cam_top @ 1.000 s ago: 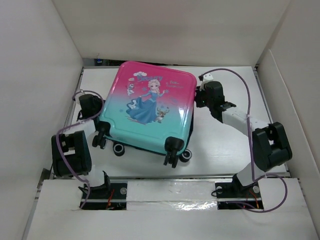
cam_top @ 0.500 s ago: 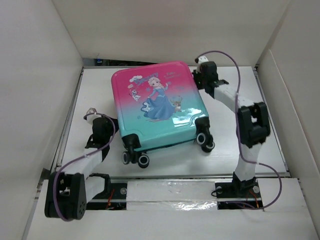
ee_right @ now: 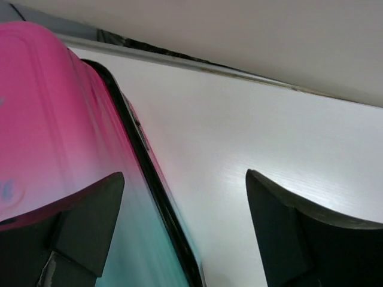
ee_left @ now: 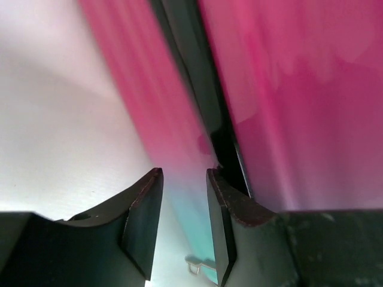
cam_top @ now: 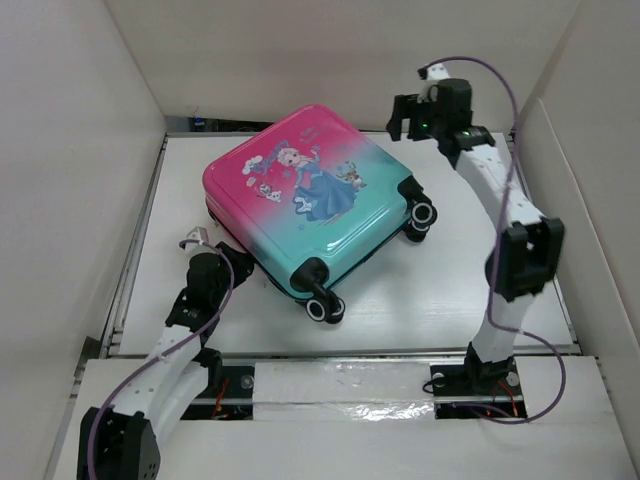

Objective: Pack the luggage

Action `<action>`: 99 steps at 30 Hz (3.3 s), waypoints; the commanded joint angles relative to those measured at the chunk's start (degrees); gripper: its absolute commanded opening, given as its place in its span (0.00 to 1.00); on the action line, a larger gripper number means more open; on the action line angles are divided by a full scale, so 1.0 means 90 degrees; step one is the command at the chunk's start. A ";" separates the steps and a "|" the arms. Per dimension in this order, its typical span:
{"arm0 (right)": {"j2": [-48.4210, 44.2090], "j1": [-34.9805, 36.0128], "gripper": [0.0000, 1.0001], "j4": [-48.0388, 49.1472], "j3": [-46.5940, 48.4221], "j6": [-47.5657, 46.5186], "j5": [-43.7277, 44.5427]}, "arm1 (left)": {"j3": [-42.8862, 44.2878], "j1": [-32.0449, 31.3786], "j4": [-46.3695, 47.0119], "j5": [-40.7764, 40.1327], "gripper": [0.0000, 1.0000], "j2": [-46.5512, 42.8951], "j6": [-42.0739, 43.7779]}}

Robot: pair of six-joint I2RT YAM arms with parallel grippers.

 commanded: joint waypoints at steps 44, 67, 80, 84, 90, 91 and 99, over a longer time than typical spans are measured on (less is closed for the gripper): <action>-0.4828 0.2192 0.00 0.3876 -0.8543 0.0877 0.1892 | 1.0910 0.2655 -0.1840 0.3904 0.29 0.9901 0.0816; -0.0572 0.1323 0.00 0.2288 -0.2408 0.0057 -0.0645 | 0.2042 0.1865 0.3660 0.3339 0.19 0.5706 -0.0856; 0.1386 0.0727 0.58 -0.0793 0.2281 -0.0120 -0.0969 | -0.0135 0.0848 0.2156 0.2361 0.20 0.2042 -0.0239; 0.0263 0.0385 0.74 -0.0110 0.1304 0.0105 -0.1076 | -0.0069 0.0790 0.1814 0.2342 0.20 0.1425 -0.0190; -0.2486 0.0092 0.60 0.1393 -0.1819 0.0125 -0.0697 | 0.0204 0.0790 0.1822 0.2361 0.20 0.1181 -0.0161; -0.2890 0.0092 0.35 0.1802 -0.2326 0.0144 -0.0589 | 0.0205 0.0732 0.1891 0.2400 0.20 0.1190 -0.0209; -0.6554 0.0160 0.00 0.3162 -0.8064 0.1030 0.0797 | 0.0283 0.0672 0.1815 0.1504 0.20 0.1123 -0.0249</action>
